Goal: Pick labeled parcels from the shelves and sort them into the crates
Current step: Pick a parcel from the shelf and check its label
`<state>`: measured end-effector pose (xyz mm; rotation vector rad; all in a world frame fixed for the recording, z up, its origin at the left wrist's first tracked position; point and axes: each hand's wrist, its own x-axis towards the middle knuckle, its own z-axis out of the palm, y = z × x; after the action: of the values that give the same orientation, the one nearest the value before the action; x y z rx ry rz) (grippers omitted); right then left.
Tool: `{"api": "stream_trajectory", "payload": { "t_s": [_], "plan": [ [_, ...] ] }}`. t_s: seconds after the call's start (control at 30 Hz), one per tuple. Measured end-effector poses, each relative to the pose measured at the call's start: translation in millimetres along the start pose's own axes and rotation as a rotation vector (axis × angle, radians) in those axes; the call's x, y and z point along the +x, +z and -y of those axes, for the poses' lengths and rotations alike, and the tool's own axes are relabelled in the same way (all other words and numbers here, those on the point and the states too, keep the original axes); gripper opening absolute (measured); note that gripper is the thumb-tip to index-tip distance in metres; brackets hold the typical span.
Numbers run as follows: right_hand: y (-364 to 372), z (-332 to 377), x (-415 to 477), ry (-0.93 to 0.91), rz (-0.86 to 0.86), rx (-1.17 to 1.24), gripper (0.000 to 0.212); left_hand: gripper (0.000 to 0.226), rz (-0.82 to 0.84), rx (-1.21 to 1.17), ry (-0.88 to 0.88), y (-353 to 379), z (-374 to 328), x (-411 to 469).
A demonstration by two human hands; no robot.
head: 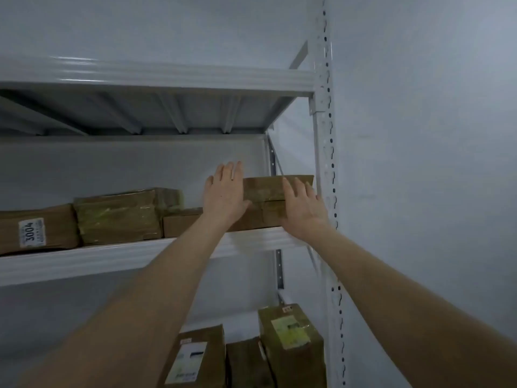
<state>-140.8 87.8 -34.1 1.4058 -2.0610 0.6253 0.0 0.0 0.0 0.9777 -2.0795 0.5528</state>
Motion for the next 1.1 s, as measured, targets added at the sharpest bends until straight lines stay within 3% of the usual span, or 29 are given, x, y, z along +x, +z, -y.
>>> {"api": "stream_trajectory", "payload": {
  "t_s": [0.2,0.47,0.63,0.73,0.9,0.97,1.03,1.1],
  "plan": [
    [6.9,6.8,31.0,-0.057,-0.063,-0.113,0.089,0.054,0.02,-0.007,-0.023,19.7,15.3,16.4],
    [3.2,-15.7,34.2,-0.042,-0.077,-0.169,0.079,0.041,-0.01,-0.186,-0.107,16.1,8.4,17.2],
    [-8.4,-27.0,24.7,-0.111,-0.272,-0.083,0.048,0.024,-0.111,-0.231,-0.109,3.1,-0.2,3.5],
    [-18.2,-33.5,14.9,0.003,-0.359,0.075,0.041,0.014,-0.214,-0.234,-0.094,-1.9,-5.3,-10.6],
    [-31.0,-43.1,1.6,0.299,-0.201,0.394,0.049,0.024,-0.332,-0.371,-0.238,-10.0,-21.5,-33.5],
    [-30.4,-47.7,-3.7,0.334,-0.146,0.507,0.054,0.027,-0.32,-0.494,-0.375,-15.0,-26.9,-40.9],
    [-29.9,-51.0,-9.5,0.311,-0.126,0.603,0.057,0.054,-0.247,-0.672,-0.522,-21.1,-31.8,-45.9],
    [-30.3,-52.3,-16.4,0.26,-0.093,0.674,0.058,0.067,-0.183,-0.876,-0.637,-29.2,-36.2,-48.9]
  ]
}}
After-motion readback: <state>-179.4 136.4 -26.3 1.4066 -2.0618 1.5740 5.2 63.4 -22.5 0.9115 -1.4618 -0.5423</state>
